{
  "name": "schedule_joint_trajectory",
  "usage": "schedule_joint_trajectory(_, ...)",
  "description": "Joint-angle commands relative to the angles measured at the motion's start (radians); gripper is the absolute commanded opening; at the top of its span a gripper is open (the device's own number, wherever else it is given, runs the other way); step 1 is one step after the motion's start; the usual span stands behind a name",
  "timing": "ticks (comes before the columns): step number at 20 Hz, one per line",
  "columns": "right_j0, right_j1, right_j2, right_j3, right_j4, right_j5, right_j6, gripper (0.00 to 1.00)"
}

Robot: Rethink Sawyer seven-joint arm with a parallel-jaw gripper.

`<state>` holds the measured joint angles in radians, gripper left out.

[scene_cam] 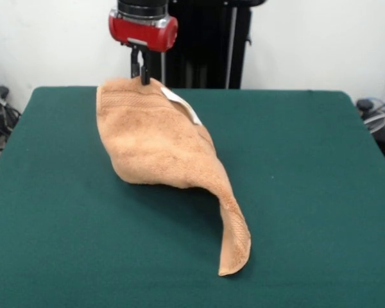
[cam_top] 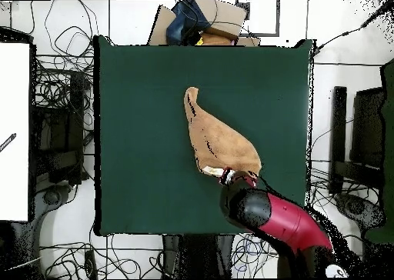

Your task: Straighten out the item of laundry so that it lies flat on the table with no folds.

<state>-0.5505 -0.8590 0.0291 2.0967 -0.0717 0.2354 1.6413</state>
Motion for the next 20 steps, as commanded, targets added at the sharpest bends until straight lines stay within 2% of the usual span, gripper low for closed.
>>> schedule_joint_trajectory(1, -0.01, -0.044, 0.098, 0.032, -0.021, 0.144, 0.028, 0.0)
schedule_joint_trajectory(11, -0.04, -0.07, 0.105, 0.045, -0.034, 0.167, 0.006, 0.0)
schedule_joint_trajectory(20, -0.031, -0.066, 0.103, 0.06, -0.044, 0.136, 0.02, 0.0)
